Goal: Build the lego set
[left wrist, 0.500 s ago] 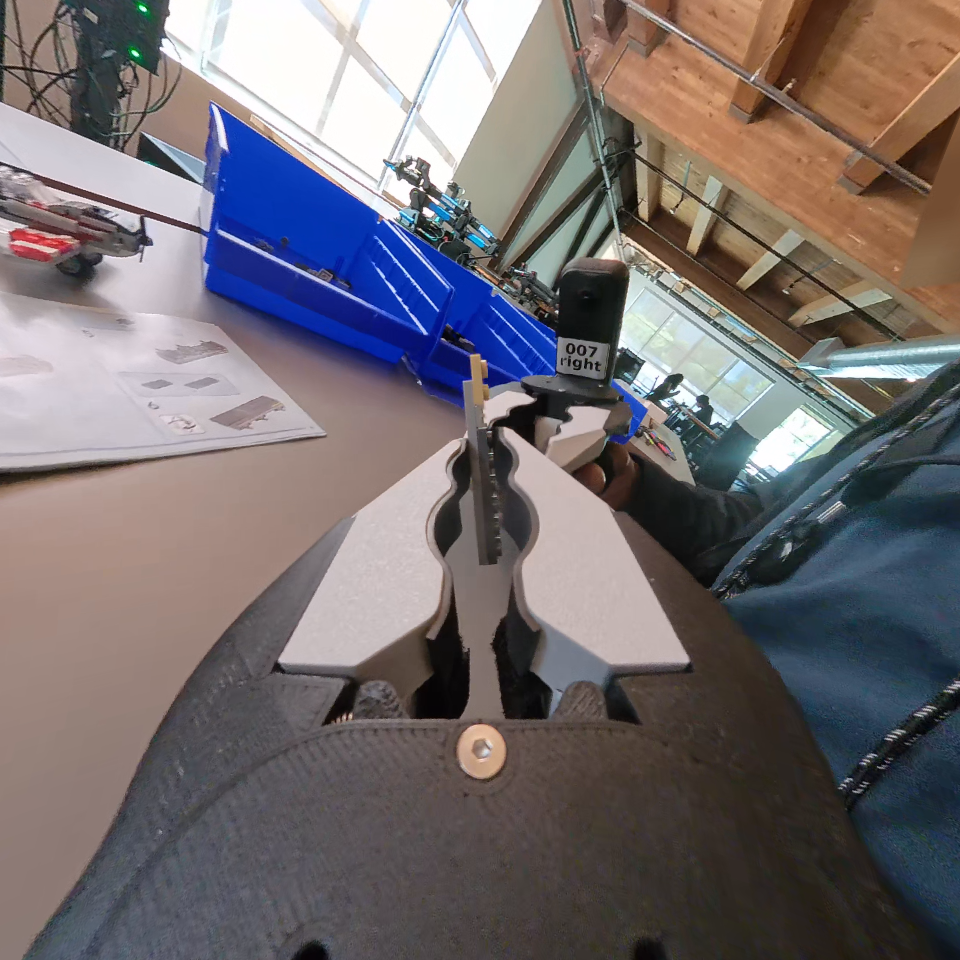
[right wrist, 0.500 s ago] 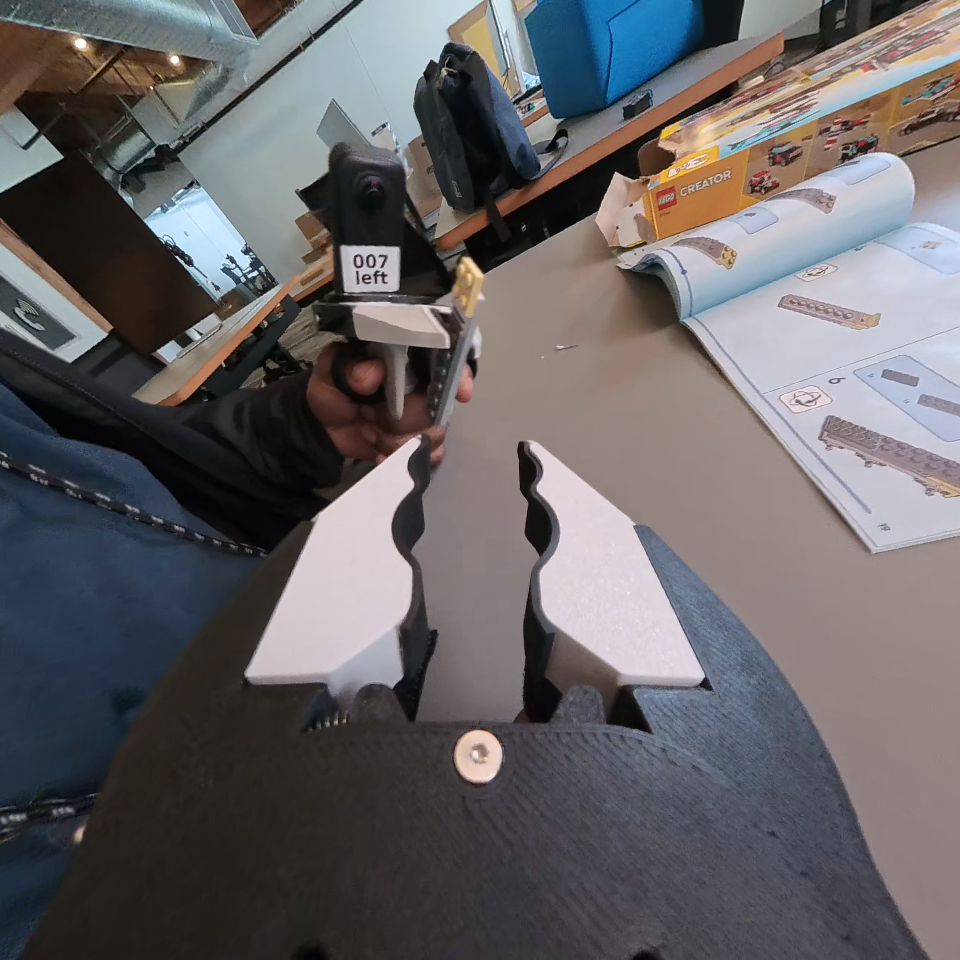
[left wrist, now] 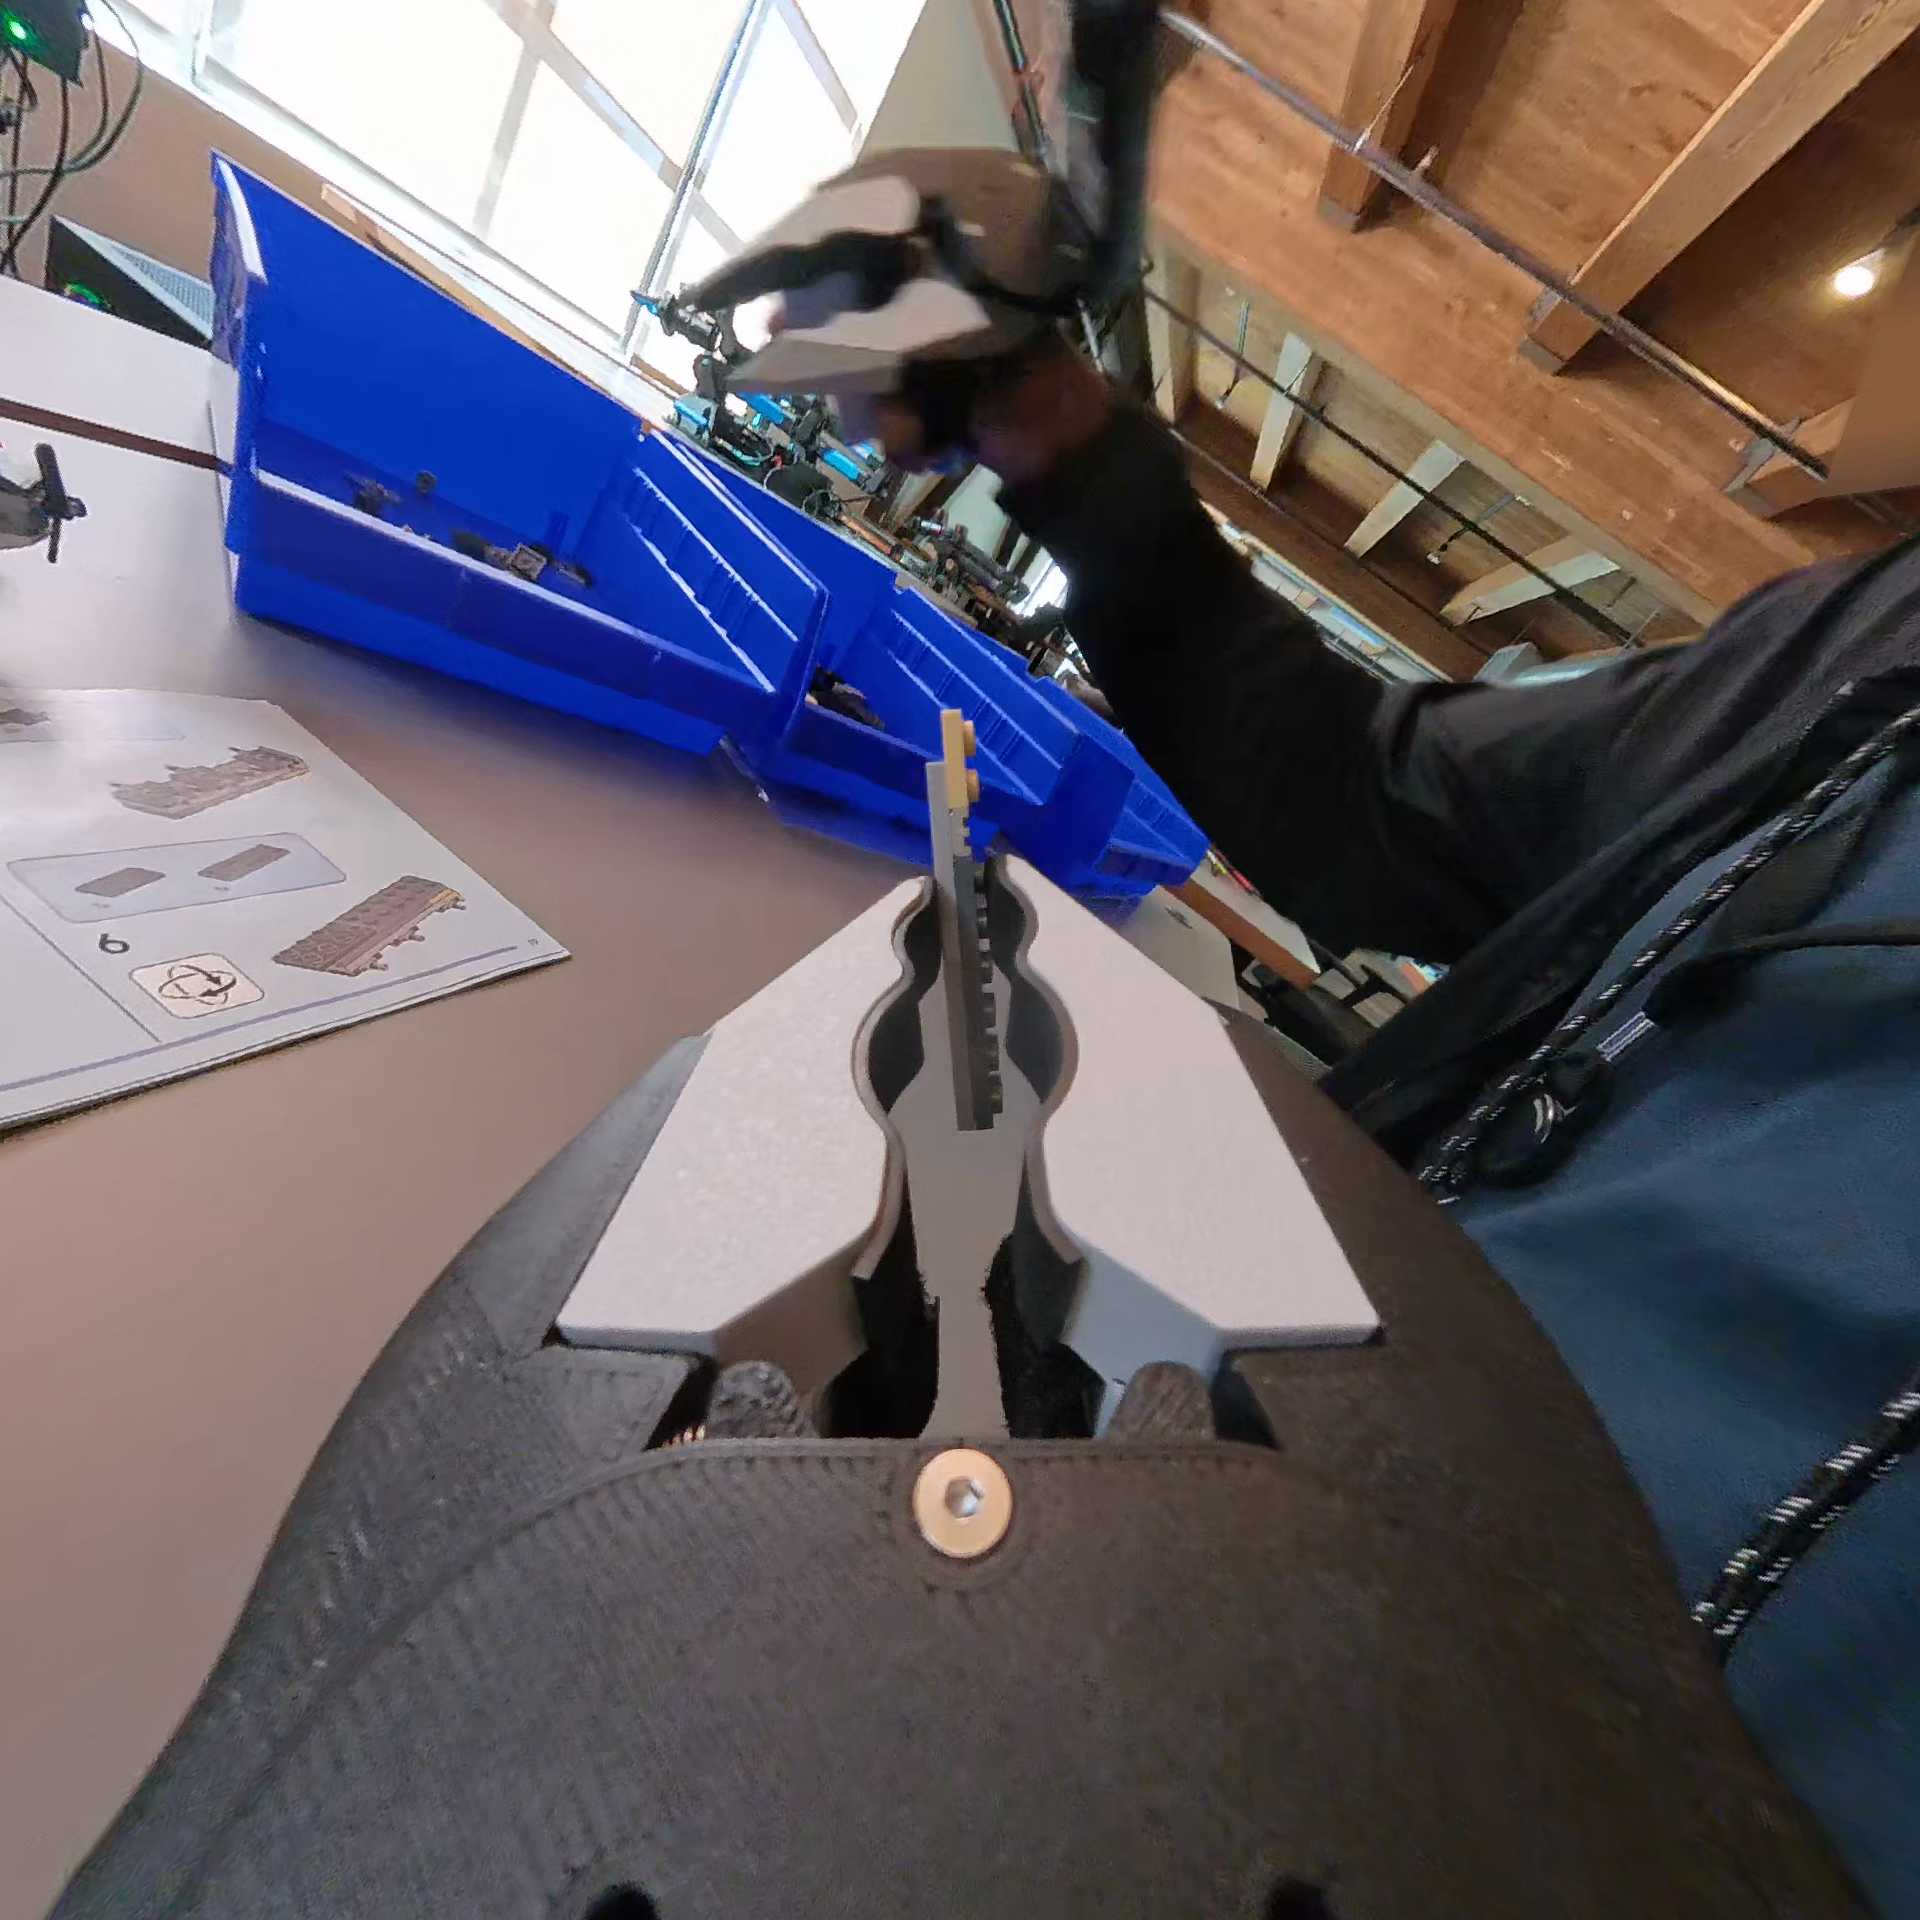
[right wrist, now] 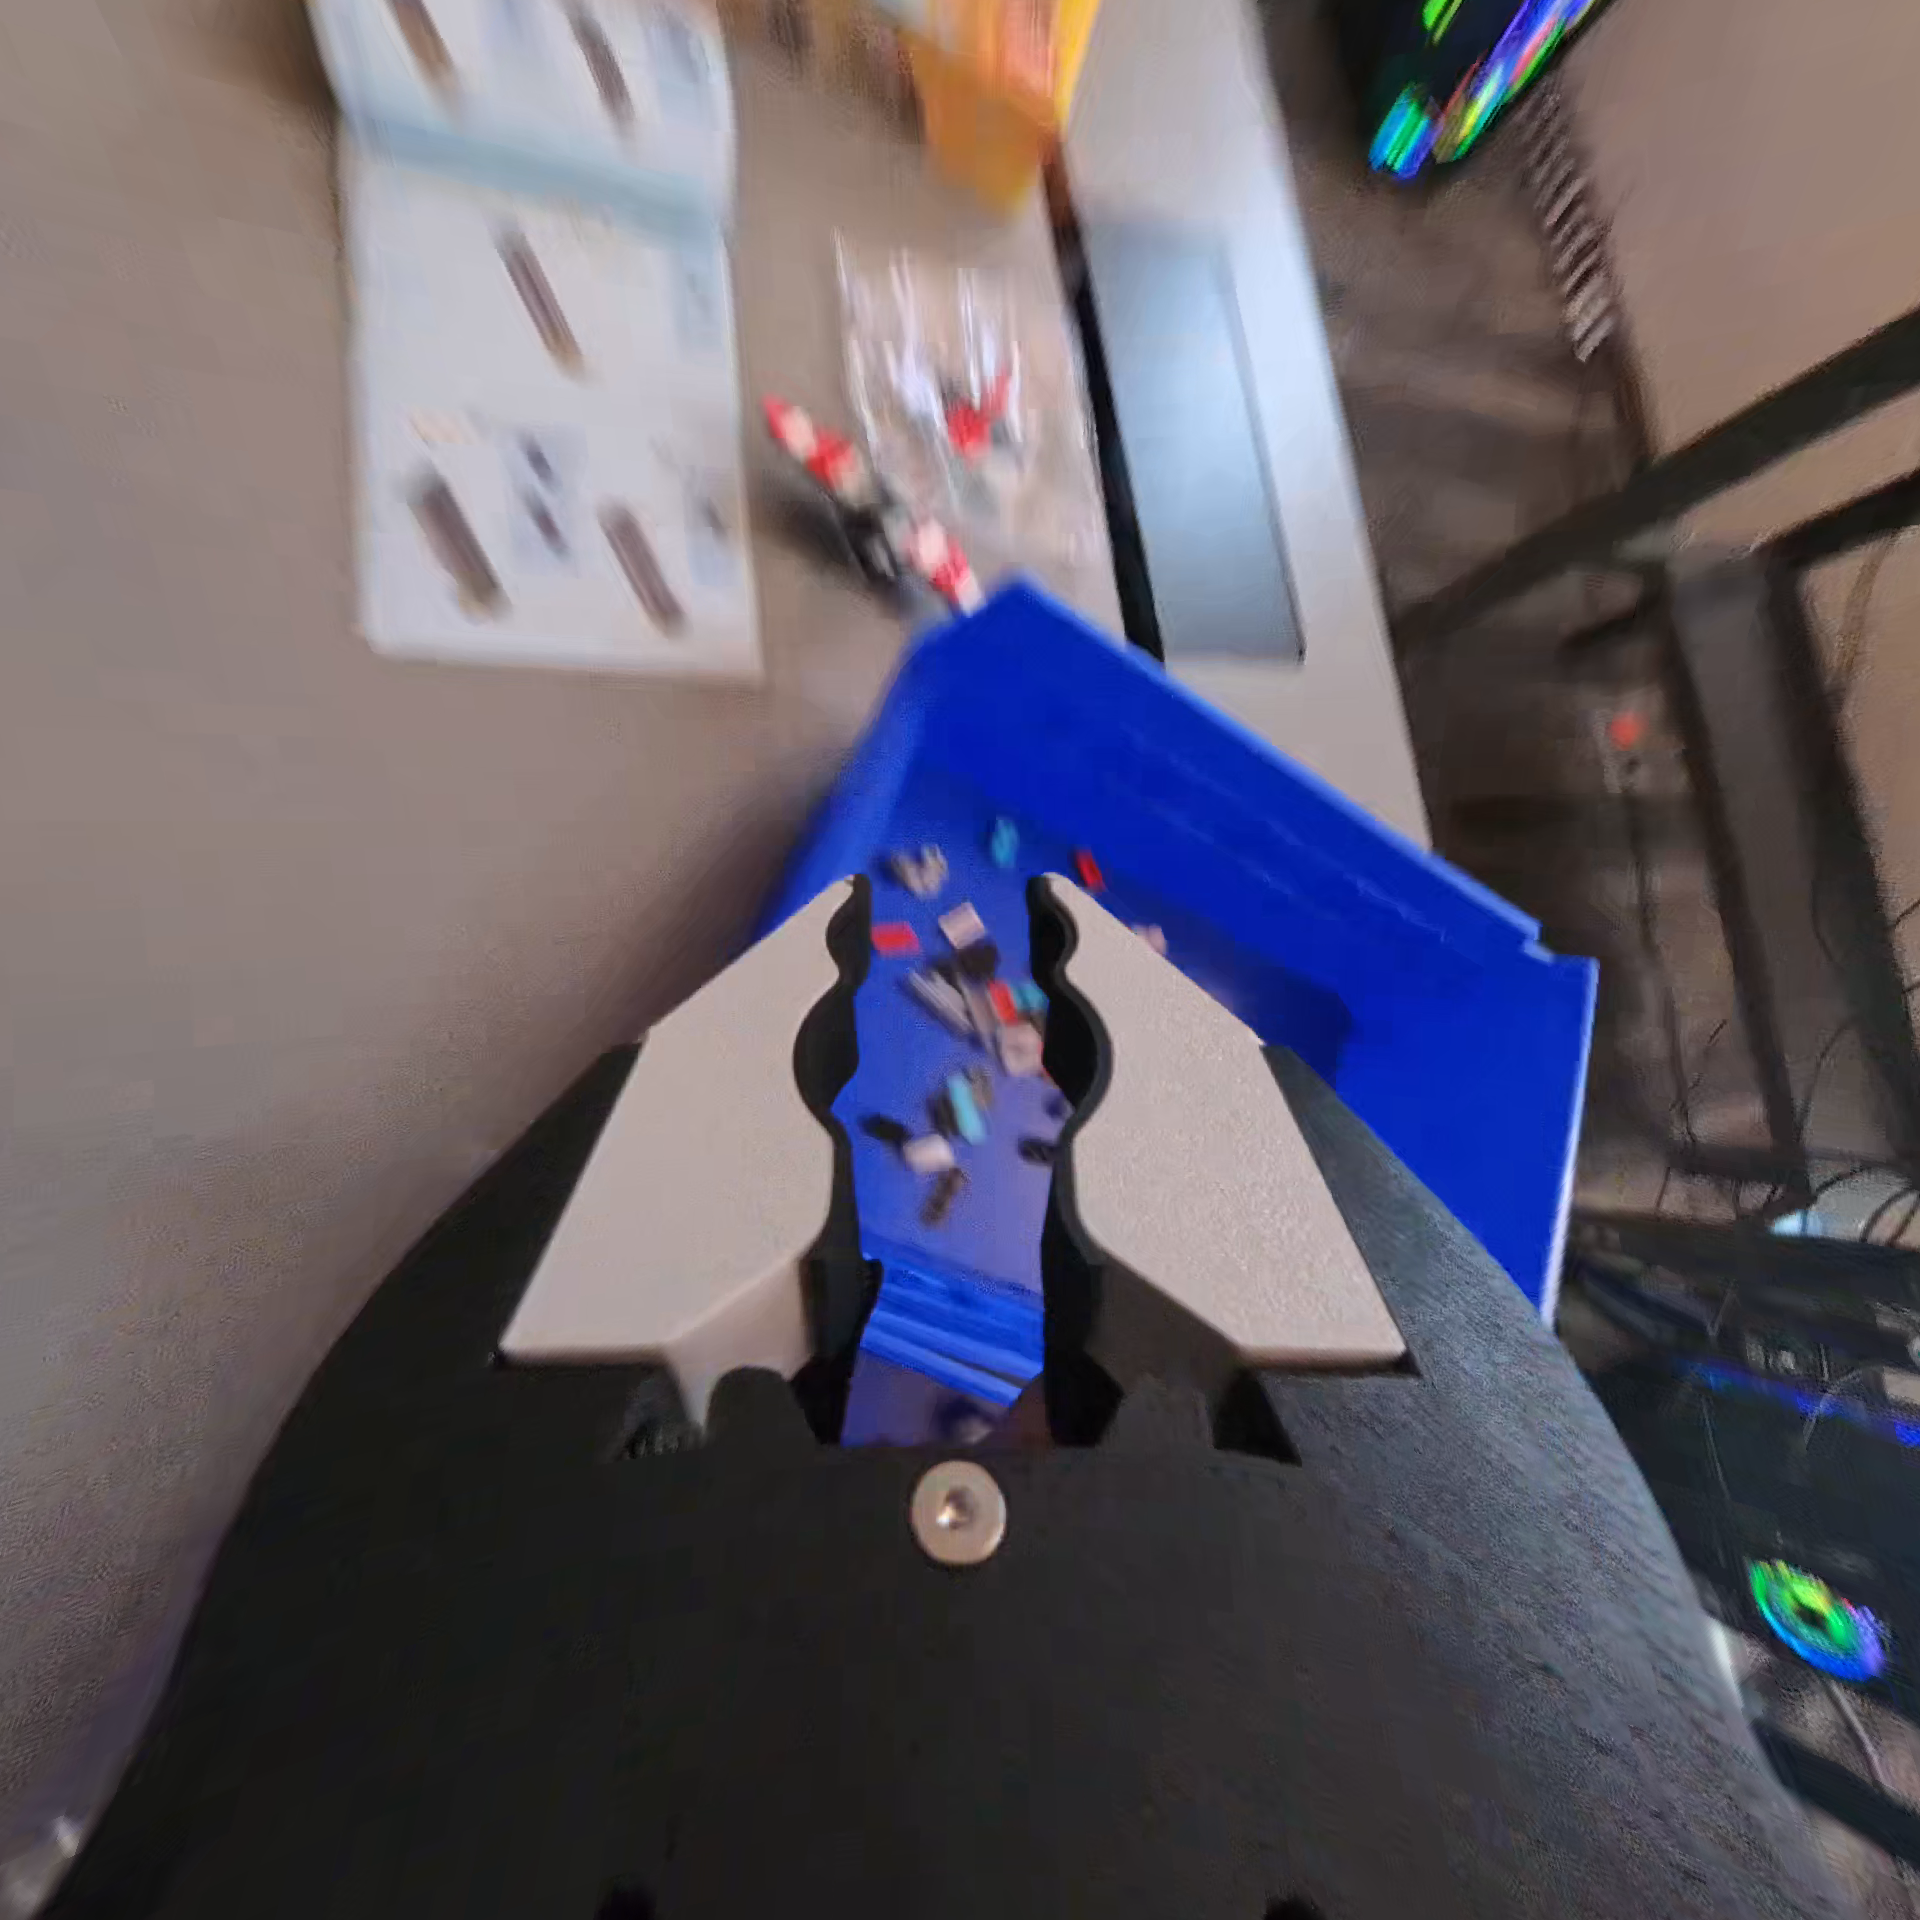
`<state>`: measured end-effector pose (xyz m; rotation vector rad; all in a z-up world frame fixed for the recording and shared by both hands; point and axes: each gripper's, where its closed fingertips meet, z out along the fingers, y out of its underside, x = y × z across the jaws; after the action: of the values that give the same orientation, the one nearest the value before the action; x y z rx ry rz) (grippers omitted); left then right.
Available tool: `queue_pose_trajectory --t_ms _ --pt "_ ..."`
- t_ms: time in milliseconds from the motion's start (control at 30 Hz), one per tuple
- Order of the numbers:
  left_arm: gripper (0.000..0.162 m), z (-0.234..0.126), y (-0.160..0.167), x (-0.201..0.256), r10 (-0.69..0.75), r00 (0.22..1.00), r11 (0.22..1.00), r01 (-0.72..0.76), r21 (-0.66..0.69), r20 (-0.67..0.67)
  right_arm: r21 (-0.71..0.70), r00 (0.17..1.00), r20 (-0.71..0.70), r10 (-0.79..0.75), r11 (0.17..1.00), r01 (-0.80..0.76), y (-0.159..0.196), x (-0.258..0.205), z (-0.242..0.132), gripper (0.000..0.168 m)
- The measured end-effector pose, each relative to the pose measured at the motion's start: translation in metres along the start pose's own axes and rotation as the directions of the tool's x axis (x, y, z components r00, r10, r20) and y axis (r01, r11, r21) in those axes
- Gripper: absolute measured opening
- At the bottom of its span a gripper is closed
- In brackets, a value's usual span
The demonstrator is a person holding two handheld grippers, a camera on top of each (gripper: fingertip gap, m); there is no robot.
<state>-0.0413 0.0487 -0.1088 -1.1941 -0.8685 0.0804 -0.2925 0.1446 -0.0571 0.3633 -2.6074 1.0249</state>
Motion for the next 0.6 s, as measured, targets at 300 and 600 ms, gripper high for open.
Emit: queue_pose_trajectory --t_ms 300,600 --pt "0.008 -0.006 0.011 0.001 -0.028 0.999 0.998 0.029 -0.053 0.033 -0.399 0.949 0.297 -0.109 0.888 0.227 0.110 0.072 0.119 0.018" --pt "0.008 -0.019 0.013 0.003 -0.050 0.998 0.998 0.053 -0.045 0.047 -0.471 0.933 0.360 -0.015 0.860 0.196 0.140 0.071 0.130 0.016"
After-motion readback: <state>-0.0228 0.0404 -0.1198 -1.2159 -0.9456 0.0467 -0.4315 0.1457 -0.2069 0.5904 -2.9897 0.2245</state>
